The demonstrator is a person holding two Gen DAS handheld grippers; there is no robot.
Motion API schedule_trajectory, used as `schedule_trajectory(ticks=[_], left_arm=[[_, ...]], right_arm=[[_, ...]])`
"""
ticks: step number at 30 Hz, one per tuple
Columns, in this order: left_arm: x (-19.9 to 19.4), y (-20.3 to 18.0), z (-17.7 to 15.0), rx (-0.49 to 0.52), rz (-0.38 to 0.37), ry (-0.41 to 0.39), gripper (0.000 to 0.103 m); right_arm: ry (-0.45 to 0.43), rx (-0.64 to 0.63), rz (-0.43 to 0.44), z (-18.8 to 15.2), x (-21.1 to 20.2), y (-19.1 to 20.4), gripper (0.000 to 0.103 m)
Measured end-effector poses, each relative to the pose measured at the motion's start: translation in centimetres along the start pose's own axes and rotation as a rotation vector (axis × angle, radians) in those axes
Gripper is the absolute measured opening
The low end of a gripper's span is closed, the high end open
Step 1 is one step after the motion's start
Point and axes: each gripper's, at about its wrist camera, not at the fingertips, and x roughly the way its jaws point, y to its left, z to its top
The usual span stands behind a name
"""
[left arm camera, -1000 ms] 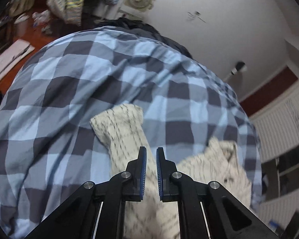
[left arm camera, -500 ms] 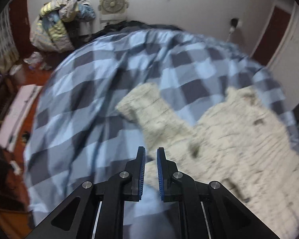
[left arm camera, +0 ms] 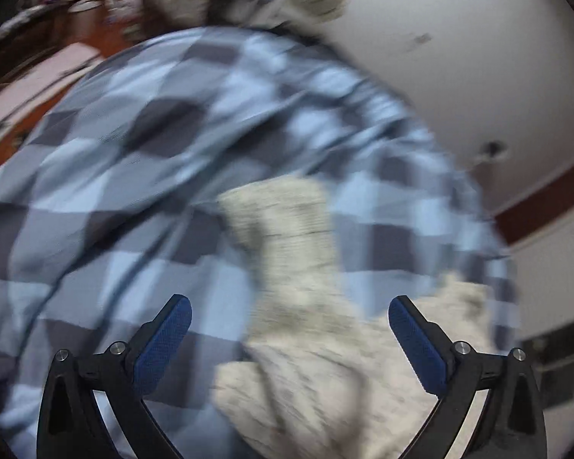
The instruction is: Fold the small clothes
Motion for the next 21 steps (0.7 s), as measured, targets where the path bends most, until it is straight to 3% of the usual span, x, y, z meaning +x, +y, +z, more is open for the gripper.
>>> schedule_trajectory(ticks=[3,4,6,7,9,11,15,17,18,20,21], left_arm=[[2.0,0.2,0.8,-0.029,-0.177,0.035,0.103],[2.8,0.2,1.0,-0.026,-0.167,0.046,0.103],[4.0,0.0,1.6,-0.011,-0.044,0.065,0.103],[4.9,0.2,1.9,-0.022,0.018,0.085,0.103],[6.5,1.3,2.2,-0.086,0.072,0.124,0.103],[7.4,1.6,2.6,-0.104,0.056,0.13,0.102],[8.8,0.3,3.5,0.004,0.071,0.125,0.102],[9.6,0.3,3.7,-0.005,0.033,0.146,0.102],[10.3,0.6,3.7,-0.022,-0.041,0.17,0.102],[10.9,0.6,3.8,-0.025,-0.086,0.181,0.08],[11.2,0.7,3.9,-0.022,-0.028,0.184,0.079]], right_arm=[[0.007,0.002,-0.015,0.3,0.3,-0.4,0.075],[0.009,0.003,-0.016,0.4,0.3,-0.5,0.075],[0.018,0.01,-0.015,0.6,0.7,-0.8,0.075],[0.028,0.016,-0.017,0.9,1.1,-1.1,0.075],[0.041,0.026,-0.016,1.0,1.7,-1.5,0.075],[0.058,0.042,-0.014,1.2,2.5,-2.0,0.075],[0.089,0.067,-0.011,1.5,4.1,-2.7,0.075],[0.102,0.08,-0.015,1.7,4.8,-3.0,0.075],[0.108,0.086,-0.013,1.7,5.0,-3.2,0.075],[0.12,0.097,-0.008,1.8,5.5,-3.5,0.075],[0.124,0.099,-0.008,1.9,5.7,-3.6,0.075]])
